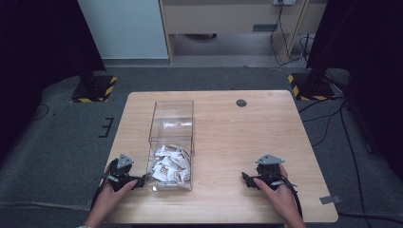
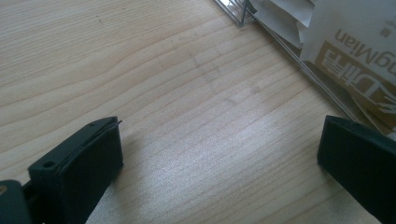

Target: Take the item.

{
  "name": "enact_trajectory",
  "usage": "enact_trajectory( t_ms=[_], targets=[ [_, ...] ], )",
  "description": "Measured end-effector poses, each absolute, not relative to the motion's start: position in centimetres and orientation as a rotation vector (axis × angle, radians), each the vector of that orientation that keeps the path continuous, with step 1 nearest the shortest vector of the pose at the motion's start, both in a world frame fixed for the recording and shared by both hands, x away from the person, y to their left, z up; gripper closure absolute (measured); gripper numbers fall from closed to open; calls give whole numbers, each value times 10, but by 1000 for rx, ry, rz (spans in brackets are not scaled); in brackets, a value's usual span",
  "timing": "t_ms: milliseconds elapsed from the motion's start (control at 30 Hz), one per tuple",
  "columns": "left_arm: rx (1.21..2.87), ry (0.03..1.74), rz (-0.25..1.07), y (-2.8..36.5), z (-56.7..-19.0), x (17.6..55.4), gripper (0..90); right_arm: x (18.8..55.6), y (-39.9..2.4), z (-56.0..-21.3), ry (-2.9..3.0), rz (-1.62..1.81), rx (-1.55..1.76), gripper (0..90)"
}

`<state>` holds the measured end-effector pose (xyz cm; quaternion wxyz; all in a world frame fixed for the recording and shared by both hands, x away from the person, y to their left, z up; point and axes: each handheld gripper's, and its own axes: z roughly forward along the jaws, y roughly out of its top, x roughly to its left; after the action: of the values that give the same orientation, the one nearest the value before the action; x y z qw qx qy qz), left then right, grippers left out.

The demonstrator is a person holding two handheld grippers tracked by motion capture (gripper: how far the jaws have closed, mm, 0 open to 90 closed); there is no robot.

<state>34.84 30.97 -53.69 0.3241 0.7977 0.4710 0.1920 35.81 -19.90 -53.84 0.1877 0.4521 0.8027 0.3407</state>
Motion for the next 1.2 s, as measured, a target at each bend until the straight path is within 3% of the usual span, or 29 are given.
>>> enact_trajectory(
  t_ms=[633,1200],
  targets=[
    [2093,1236,503,310,-537,348,0,358,-200,-537,2270,977,1281,72],
    [2092,1236,504,310,-537,348,0,357,-184,-509,2317,1025,1228,94]
  ],
)
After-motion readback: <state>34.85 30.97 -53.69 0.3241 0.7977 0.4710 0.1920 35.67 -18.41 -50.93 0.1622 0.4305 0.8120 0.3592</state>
